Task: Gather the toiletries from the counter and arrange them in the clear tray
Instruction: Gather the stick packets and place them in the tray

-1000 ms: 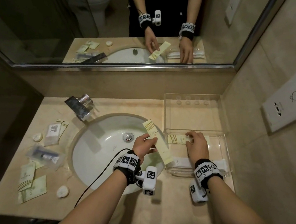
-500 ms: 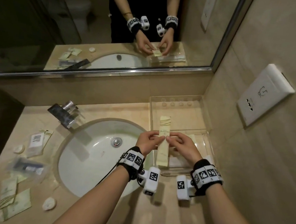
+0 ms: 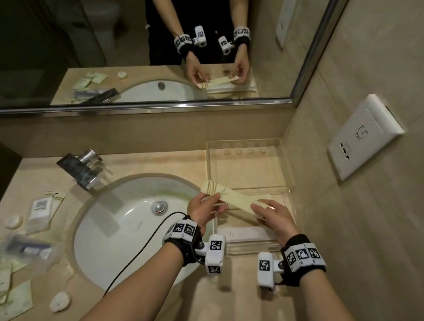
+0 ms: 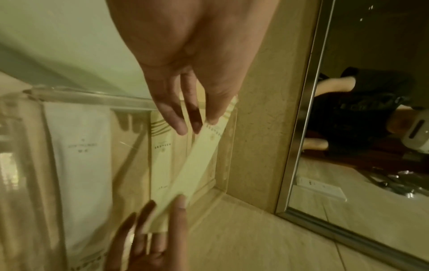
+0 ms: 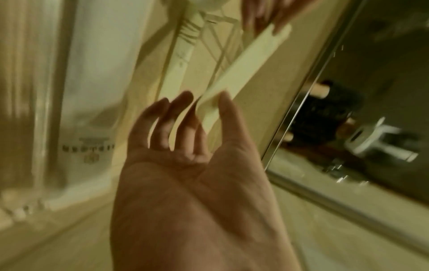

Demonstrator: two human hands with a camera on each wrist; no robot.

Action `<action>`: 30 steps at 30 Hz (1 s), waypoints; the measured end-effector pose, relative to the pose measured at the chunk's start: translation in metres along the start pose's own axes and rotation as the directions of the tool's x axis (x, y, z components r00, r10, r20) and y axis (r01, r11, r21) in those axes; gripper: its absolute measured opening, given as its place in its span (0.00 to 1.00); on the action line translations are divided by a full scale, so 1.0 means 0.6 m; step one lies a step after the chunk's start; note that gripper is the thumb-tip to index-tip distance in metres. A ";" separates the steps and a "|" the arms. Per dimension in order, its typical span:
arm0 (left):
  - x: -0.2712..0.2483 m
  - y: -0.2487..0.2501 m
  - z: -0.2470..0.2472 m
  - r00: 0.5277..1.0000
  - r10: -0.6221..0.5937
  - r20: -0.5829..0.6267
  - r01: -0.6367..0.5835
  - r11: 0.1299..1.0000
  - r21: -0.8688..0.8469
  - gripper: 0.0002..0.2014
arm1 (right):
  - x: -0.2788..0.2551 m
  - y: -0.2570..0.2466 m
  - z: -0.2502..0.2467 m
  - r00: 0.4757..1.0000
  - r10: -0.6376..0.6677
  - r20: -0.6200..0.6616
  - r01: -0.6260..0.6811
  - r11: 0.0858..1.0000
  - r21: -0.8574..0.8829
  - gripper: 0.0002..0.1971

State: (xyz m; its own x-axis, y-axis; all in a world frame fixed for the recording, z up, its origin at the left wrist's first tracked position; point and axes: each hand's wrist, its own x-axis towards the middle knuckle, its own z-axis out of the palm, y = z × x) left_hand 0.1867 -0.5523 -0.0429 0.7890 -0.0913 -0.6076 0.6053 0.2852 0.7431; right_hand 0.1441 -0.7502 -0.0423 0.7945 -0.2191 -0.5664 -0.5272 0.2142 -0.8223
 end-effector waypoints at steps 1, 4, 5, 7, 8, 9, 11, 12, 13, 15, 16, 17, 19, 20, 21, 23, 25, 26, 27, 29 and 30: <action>0.003 0.003 0.001 1.000 0.017 -0.014 -0.018 1.000 -0.014 0.12 | 0.001 0.002 0.001 0.998 -0.005 0.058 0.012 0.992 -0.125 0.18; 0.005 0.022 0.013 0.997 0.076 0.016 -0.077 0.995 0.057 0.09 | -0.006 0.004 0.012 0.977 0.001 0.212 0.058 0.961 -0.270 0.14; 0.006 0.028 0.017 0.995 0.092 0.029 -0.095 0.991 0.098 0.10 | -0.007 0.005 0.018 0.972 -0.008 0.237 0.072 0.962 -0.264 0.14; 0.010 0.037 0.022 0.991 0.114 0.070 -0.126 0.971 0.204 0.14 | -0.009 0.006 0.030 0.965 -0.021 0.261 0.090 0.963 -0.253 0.12; 0.012 0.040 0.022 0.990 0.105 0.099 -0.128 0.957 0.261 0.15 | -0.009 0.007 0.033 0.962 -0.025 0.273 0.097 0.963 -0.253 0.12; 0.015 0.040 0.022 0.987 0.078 0.139 -0.119 0.941 0.316 0.16 | -0.009 0.009 0.036 0.958 -0.031 0.287 0.104 0.964 -0.243 0.13; 0.015 0.038 0.020 0.975 -0.004 0.221 -0.093 0.899 0.428 0.16 | -0.009 0.015 0.043 0.953 -0.039 0.302 0.108 0.970 -0.216 0.15; 0.012 0.036 0.018 0.967 -0.030 0.251 -0.093 0.882 0.463 0.15 | -0.010 0.018 0.046 0.952 -0.040 0.303 0.104 0.974 -0.200 0.16; 0.012 0.033 0.015 0.963 -0.039 0.266 -0.098 0.871 0.482 0.13 | -0.009 0.022 0.049 0.955 -0.038 0.294 0.099 0.976 -0.195 0.16; 0.013 0.029 0.004 0.969 -0.033 0.247 -0.094 0.869 0.486 0.10 | -0.006 0.026 0.052 0.973 -0.030 0.229 0.086 0.967 -0.240 0.14; 0.013 0.028 -0.002 0.975 -0.028 0.222 -0.085 0.872 0.481 0.11 | -0.002 0.029 0.052 0.986 -0.033 0.161 0.078 0.957 -0.279 0.12; 0.015 0.027 -0.009 0.981 -0.019 0.195 -0.077 0.877 0.475 0.11 | 0.008 0.032 0.049 0.996 -0.058 0.074 0.079 0.942 -0.326 0.10; 0.021 0.028 -0.025 0.990 0.009 0.138 -0.074 0.879 0.470 0.09 | 0.024 0.034 0.041 0.980 -0.188 -0.058 0.141 0.876 -0.461 0.07; 0.023 0.030 -0.031 0.994 0.028 0.110 -0.076 0.880 0.468 0.07 | 0.030 0.032 0.039 0.963 -0.261 -0.063 0.186 0.817 -0.546 0.07; 0.024 0.031 -0.037 0.995 0.041 0.089 -0.078 0.884 0.461 0.06 | 0.035 0.031 0.040 0.946 -0.322 -0.029 0.236 0.751 -0.616 0.10; 0.027 0.032 -0.046 0.996 0.049 0.071 -0.075 0.895 0.439 0.06 | 0.044 0.027 0.044 0.918 -0.383 0.102 0.331 0.598 -0.730 0.17; 0.026 0.034 -0.051 0.997 0.048 0.064 -0.071 0.904 0.423 0.07 | 0.057 0.032 0.048 0.903 -0.370 0.217 0.377 0.441 -0.815 0.22; 0.025 0.033 -0.053 0.997 0.047 0.064 -0.069 0.907 0.415 0.07 | 0.063 0.035 0.050 0.901 -0.357 0.246 0.379 0.374 -0.846 0.23; 0.025 0.033 -0.055 0.997 0.047 0.066 -0.070 0.909 0.411 0.08 | 0.070 0.040 0.051 0.900 -0.349 0.261 0.377 0.324 -0.868 0.24; 0.021 0.033 -0.060 0.996 0.050 0.070 -0.074 0.908 0.411 0.07 | 0.081 0.045 0.053 0.901 -0.340 0.270 0.364 0.255 -0.896 0.22; 0.019 0.032 -0.060 0.996 0.050 0.071 -0.075 0.909 0.410 0.07 | 0.082 0.042 0.053 0.908 -0.328 0.262 0.350 0.245 -0.904 0.21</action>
State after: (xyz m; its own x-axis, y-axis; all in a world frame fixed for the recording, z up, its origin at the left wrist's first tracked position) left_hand 0.2039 -0.5137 -0.0456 0.8237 -0.1443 -0.5484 0.5345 -0.1255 0.8358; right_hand 0.1795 -0.7257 -0.0892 0.9730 -0.0195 -0.2301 -0.1238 -0.8851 -0.4487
